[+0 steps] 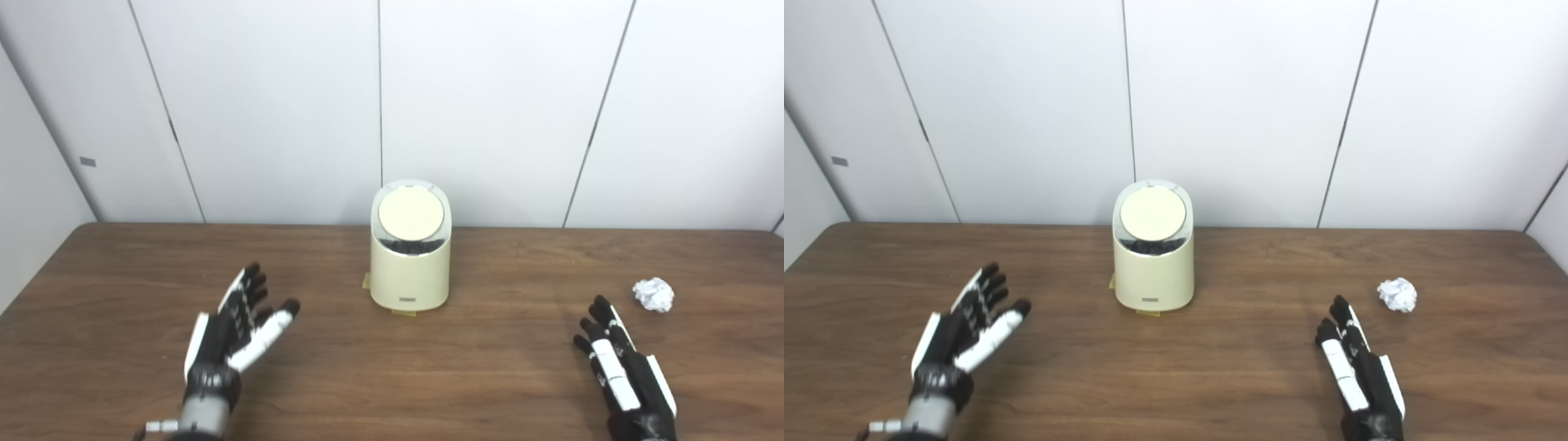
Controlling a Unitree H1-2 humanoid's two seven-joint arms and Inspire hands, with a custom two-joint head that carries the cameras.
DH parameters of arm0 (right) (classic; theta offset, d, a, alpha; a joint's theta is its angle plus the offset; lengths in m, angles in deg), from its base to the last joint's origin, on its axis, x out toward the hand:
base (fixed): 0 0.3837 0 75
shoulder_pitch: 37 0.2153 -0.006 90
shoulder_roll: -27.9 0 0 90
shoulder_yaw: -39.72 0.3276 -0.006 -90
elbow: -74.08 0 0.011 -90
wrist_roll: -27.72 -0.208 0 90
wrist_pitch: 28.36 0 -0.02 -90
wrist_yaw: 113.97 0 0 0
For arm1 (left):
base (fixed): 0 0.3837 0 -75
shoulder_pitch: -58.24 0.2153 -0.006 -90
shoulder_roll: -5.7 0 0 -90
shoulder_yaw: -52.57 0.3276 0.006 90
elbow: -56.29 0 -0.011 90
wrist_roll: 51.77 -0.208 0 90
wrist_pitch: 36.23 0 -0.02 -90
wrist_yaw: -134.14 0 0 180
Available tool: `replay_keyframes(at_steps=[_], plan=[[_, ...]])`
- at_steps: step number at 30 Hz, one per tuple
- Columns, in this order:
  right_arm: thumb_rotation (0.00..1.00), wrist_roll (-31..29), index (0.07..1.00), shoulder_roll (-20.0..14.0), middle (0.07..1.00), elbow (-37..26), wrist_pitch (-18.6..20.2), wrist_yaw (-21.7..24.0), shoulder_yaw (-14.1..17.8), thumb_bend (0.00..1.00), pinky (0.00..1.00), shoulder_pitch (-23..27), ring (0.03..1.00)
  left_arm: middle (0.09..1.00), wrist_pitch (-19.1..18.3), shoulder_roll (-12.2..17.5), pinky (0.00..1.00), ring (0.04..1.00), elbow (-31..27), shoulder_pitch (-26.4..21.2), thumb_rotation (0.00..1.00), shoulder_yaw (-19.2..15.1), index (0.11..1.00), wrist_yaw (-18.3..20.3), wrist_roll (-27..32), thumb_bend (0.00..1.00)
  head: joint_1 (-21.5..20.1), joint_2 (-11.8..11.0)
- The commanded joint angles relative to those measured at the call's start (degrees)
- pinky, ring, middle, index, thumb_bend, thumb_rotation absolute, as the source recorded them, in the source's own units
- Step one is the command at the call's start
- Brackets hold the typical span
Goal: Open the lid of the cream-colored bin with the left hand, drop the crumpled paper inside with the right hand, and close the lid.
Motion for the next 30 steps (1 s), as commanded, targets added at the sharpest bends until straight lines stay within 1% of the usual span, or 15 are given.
replay_keyframes(at_steps=[1,3,5,8,10,13,15,19,23,25,29,30], plan=[[0.79,-0.6,0.974,-0.2,0.984,0.1,-2.2,0.5,0.2,0.62,0.92,1.6,0.952,0.923,-1.4,1.5,0.94,0.915,-2.2,-5.9,0.36,0.9,0.959,-0.3,-2.8,0.84,0.1,0.0],[0.81,-0.7,0.975,-0.2,0.979,0.3,-2.2,0.5,0.1,0.61,0.93,1.8,0.947,0.915,-2.6,2.8,0.86,0.901,-1.4,-8.7,0.39,2.0,0.942,0.2,-5.0,0.85,0.3,-0.1],[0.83,-0.6,0.977,-0.2,0.977,0.5,-2.2,0.6,-0.1,0.60,0.93,1.9,0.944,0.915,-3.2,3.5,0.83,0.894,-0.4,-10.9,0.40,2.8,0.938,0.6,-6.0,0.86,0.3,-0.1],[0.84,-0.6,0.981,-0.3,0.979,1.0,-2.4,0.8,-0.3,0.59,0.93,2.2,0.949,0.914,-4.1,4.3,0.83,0.892,1.8,-15.1,0.39,4.4,0.940,1.5,-8.1,0.85,0.3,-0.2],[0.83,-0.7,0.981,-0.4,0.981,1.2,-2.4,0.9,-0.3,0.60,0.93,2.3,0.955,0.914,-4.2,4.1,0.84,0.899,3.2,-17.6,0.40,5.3,0.947,2.4,-10.4,0.85,0.3,-0.2],[0.84,0.6,0.976,-0.4,0.975,1.4,-2.6,0.5,-0.5,0.57,0.92,2.1,0.952,0.903,-4.1,4.5,0.83,0.894,5.9,-21.6,0.40,7.6,0.928,3.6,-13.6,0.87,-0.2,-0.3],[0.85,1.0,0.975,-0.3,0.971,1.3,-2.8,0.3,-0.6,0.57,0.91,2.0,0.947,0.902,-3.6,4.8,0.81,0.882,8.0,-23.9,0.38,9.3,0.925,4.0,-14.8,0.86,-0.3,-0.2],[0.85,1.0,0.978,0.0,0.971,1.0,-2.6,0.3,-0.6,0.58,0.91,1.9,0.943,0.909,-3.6,5.4,0.78,0.869,11.8,-27.4,0.32,11.8,0.918,5.3,-17.3,0.88,-0.7,0.0],[0.85,1.6,0.982,-0.1,0.974,1.2,-3.4,0.3,-0.9,0.58,0.92,1.9,0.947,0.911,-4.1,6.8,0.74,0.867,17.4,-32.0,0.22,15.8,0.916,7.5,-21.8,0.93,-1.0,0.1],[0.86,2.1,0.983,-0.1,0.974,1.1,-3.3,0.1,-1.0,0.57,0.92,1.9,0.945,0.908,-4.2,6.5,0.73,0.869,19.9,-33.9,0.19,16.4,0.920,8.3,-24.4,0.97,-1.2,0.2],[0.87,2.2,0.983,0.3,0.973,1.0,-2.9,-0.2,-1.1,0.57,0.92,2.2,0.942,0.928,-4.2,5.4,0.70,0.876,25.0,-37.9,0.17,16.1,0.945,12.3,-28.9,0.97,-1.5,0.5],[0.86,1.6,0.978,0.5,0.973,1.0,-2.7,-0.1,-1.0,0.58,0.93,2.3,0.946,0.935,-4.2,5.3,0.70,0.878,25.9,-38.8,0.15,16.3,0.946,13.3,-30.1,0.96,-1.6,0.5]])
